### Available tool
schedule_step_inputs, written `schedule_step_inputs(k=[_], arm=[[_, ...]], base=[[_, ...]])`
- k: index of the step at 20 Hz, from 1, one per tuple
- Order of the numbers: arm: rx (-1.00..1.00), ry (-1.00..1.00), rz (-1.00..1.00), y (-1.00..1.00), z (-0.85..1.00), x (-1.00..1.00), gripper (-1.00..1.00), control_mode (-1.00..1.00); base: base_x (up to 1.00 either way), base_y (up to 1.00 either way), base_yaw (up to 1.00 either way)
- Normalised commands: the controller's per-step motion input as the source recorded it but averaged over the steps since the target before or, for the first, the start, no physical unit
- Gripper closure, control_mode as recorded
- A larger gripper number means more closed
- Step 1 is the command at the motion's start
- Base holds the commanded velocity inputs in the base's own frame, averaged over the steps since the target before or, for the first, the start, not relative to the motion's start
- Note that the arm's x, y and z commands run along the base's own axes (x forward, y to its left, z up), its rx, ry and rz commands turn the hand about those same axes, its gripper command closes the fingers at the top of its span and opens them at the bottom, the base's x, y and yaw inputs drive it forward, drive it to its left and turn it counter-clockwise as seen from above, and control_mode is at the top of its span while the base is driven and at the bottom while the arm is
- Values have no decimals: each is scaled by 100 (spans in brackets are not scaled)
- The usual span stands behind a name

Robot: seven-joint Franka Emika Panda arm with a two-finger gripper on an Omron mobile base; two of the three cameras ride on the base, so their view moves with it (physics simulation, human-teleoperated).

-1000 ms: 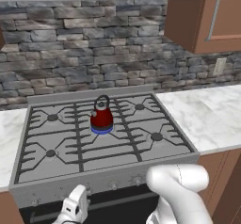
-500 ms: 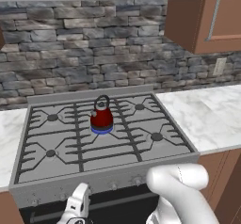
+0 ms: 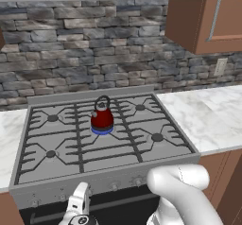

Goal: Lower the heat of the kettle.

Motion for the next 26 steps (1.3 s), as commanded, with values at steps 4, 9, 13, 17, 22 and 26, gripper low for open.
schedule_step_inputs(k=[4, 9, 13, 17, 22, 26], arm=[[0, 0, 0, 0, 0, 3, 100, -100], [0, 0, 0, 0, 0, 0, 100, -100], [14, 0, 0, -16, 0, 1, 100, -100], [19, -3, 0, -17, 0, 0, 100, -100], [26, -11, 0, -21, 0, 0, 100, -100], [26, -11, 0, -19, 0, 0, 100, -100]], base=[[0, 0, 0], [0, 0, 0], [0, 0, 0], [0, 0, 0], [0, 0, 0], [0, 0, 0]])
